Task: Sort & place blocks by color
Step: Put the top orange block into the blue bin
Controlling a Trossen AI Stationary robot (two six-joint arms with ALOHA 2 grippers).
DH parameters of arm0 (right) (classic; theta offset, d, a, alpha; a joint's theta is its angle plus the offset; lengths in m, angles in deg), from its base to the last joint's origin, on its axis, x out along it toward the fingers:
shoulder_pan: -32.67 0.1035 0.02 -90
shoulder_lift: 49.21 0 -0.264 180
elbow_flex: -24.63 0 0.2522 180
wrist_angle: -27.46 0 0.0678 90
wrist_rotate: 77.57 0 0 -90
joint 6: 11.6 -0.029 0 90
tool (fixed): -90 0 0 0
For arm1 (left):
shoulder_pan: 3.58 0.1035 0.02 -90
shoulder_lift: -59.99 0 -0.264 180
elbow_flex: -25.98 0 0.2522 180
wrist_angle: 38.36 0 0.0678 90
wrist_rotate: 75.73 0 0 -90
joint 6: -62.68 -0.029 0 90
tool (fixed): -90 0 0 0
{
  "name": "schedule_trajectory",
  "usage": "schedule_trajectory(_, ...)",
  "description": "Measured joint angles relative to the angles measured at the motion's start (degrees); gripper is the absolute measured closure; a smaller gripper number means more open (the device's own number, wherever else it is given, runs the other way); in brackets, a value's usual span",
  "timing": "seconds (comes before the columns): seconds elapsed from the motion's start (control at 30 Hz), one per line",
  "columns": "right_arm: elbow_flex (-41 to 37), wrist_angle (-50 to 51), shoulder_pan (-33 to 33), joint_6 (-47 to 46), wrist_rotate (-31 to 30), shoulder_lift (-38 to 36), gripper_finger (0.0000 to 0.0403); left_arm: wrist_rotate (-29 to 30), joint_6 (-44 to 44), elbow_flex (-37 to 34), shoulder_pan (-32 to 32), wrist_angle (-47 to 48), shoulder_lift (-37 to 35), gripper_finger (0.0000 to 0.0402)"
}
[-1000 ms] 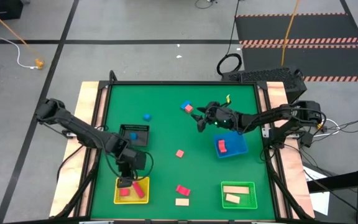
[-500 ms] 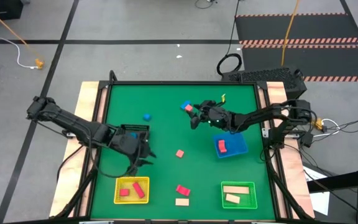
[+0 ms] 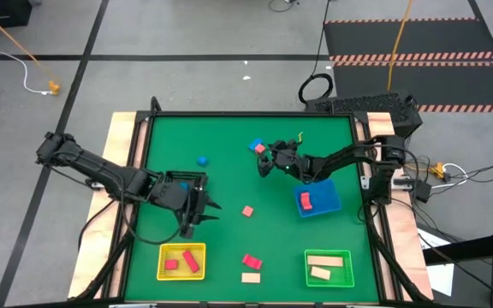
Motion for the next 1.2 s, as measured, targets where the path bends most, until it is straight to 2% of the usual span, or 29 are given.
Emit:
schedule_trajectory(0.5,3.03,-2.83,-3.03,2.14,1.76,8.26,0.0156,0.20,-0.16,0.00,1.31,2.27,0.02,0.0261)
schedule_trajectory(0.73,3.03,-4.25,-5.41,-1.56,8.86,8.84,0.0158,0.14,-0.02,0.00,1.31,3.09,0.04,0.0261)
schedule_trajectory(0.87,3.01,-4.83,-6.19,-1.59,9.29,8.84,0.0189,0.01,-0.01,0.00,1.31,3.11,0.04,0.0261)
schedule_trajectory(1.07,3.01,-4.95,-6.54,-3.01,9.46,8.82,0.0285,0.01,0.08,0.00,1.31,3.15,0.04,0.0261)
schedule_trajectory(1.2,3.03,-5.13,-6.57,-3.92,12.35,8.77,0.0288,0.01,0.20,0.00,1.31,3.15,0.04,0.0261)
